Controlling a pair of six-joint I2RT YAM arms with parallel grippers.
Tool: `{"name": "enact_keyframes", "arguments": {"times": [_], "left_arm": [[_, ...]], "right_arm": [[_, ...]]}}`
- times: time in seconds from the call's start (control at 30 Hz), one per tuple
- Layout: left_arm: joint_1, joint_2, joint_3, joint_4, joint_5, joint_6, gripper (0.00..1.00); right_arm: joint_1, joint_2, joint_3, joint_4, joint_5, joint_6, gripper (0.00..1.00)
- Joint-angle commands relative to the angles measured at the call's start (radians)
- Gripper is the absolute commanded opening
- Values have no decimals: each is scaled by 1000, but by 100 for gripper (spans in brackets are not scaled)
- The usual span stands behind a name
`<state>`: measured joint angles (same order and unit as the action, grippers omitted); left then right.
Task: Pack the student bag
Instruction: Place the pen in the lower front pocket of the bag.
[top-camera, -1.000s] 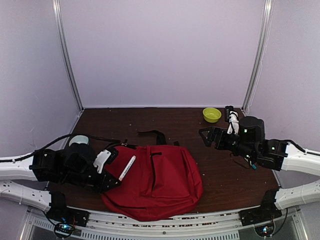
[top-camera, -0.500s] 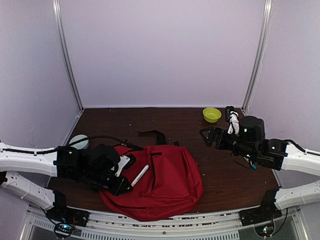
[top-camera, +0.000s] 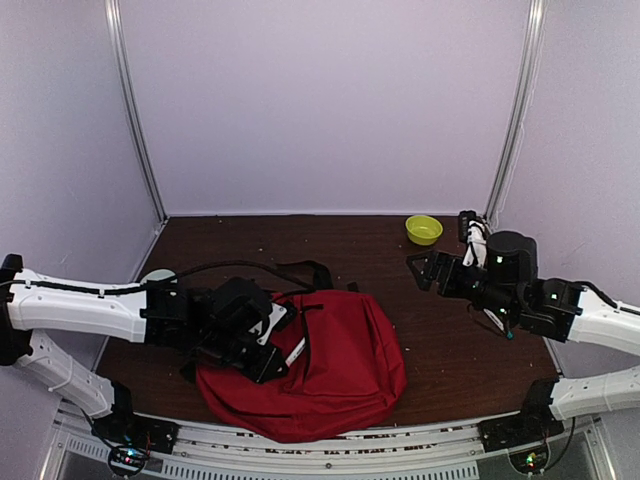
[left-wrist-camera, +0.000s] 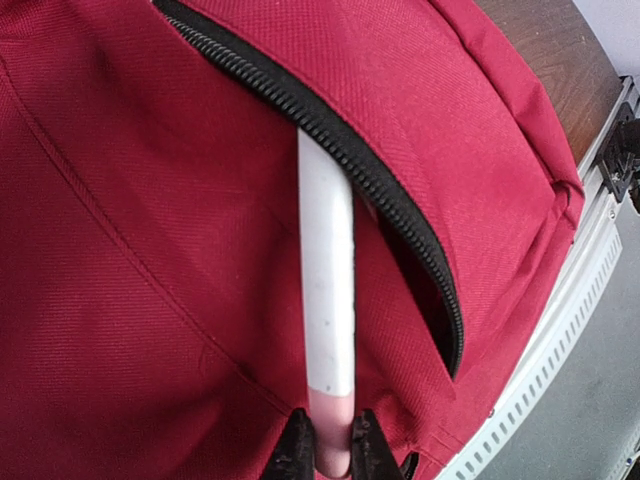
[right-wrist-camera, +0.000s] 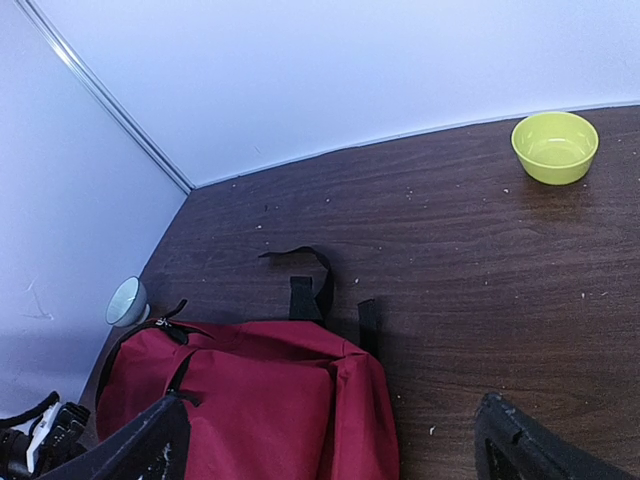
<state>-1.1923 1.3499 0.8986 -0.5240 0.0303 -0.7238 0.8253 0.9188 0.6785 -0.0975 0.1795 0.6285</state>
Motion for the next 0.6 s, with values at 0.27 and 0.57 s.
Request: {"name": "enact_keyframes", "arguments": {"times": [0.27, 0.57], "left_arm": [[1, 81, 119, 47, -20, -13, 0], [44, 132, 163, 52, -4, 6, 0]], "right_arm": [[-15, -27, -33, -10, 0, 8, 100], [-27, -38, -44, -14, -1, 8, 100]]}}
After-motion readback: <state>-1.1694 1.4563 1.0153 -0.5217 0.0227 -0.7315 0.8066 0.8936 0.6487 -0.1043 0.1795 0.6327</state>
